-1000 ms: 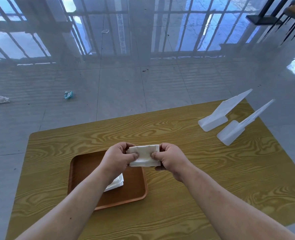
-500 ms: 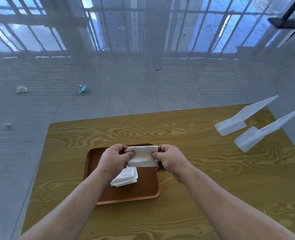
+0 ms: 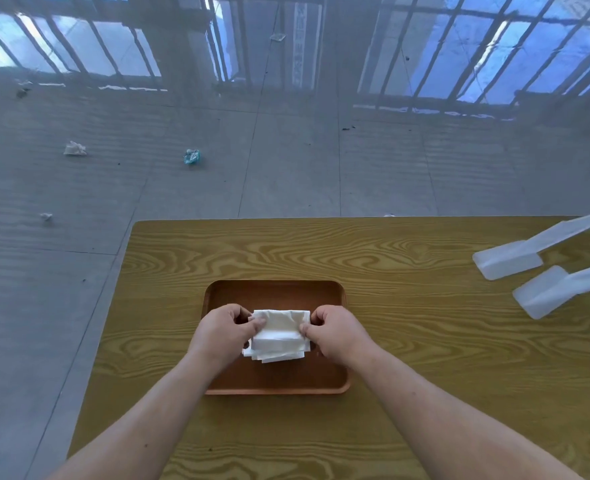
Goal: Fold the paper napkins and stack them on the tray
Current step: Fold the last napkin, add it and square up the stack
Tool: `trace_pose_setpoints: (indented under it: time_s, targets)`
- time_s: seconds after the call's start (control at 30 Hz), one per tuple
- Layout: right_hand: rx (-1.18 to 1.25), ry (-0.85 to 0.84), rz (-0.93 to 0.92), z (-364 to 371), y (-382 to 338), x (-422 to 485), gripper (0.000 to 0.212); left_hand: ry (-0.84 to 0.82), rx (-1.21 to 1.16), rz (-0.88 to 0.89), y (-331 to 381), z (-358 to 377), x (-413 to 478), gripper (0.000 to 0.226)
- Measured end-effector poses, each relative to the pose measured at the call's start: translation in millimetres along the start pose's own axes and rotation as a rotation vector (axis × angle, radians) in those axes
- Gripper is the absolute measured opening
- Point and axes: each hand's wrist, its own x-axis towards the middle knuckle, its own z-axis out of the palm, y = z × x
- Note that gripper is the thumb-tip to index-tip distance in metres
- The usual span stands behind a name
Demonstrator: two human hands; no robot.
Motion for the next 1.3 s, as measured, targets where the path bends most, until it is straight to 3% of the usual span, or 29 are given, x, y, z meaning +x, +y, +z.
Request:
trace_pose_setpoints:
  time_s: [0.33,0.5,0.67,0.77,0.87,0.97,1.1,1.2,1.3]
  targets:
    - [-0.219,0.149,0.025,31.7,5.6,12.8,0.022,0.083,0.302,-0.05,-23.5,15.5,10.4,0.024]
    - [0.014,0.117,0.165,36.4,3.5,15.4,0.046,0.066,0.175,-0.201,-31.7,17.7,12.1,0.059]
    - [0.218,-0.008,0.218,46.2,-0.4,13.6,0.045,-0.101,-0.172,-0.22,-28.0,25.6,13.6,0.039]
    - [0.185,-0.017,0.21,43.3,3.6,12.2,0.042,-0.082,-0.144,-0.202,-25.3,19.4,12.1,0.031]
    - [0.056,0.057,0.223,30.8,8.1,11.8,0.048,0.036,0.082,-0.208,-24.0,6.5,11.2,0.04]
    - [0.253,0.064,0.31,27.8,12.0,12.9,0.047,0.06,0.081,-0.224,-23.0,1.4,13.3,0.046]
    - [0.628,-0.119,0.416,40.7,4.8,10.5,0.032,-0.16,-0.165,-0.309,-17.0,15.1,11.5,0.041]
    - [0.467,-0.103,0.346,41.9,4.0,11.1,0.039,-0.138,-0.179,-0.282,-13.7,19.9,8.5,0.038]
    - [0.186,0.022,0.194,32.2,6.6,6.3,0.061,0.026,0.165,-0.112,-16.4,12.6,5.7,0.051]
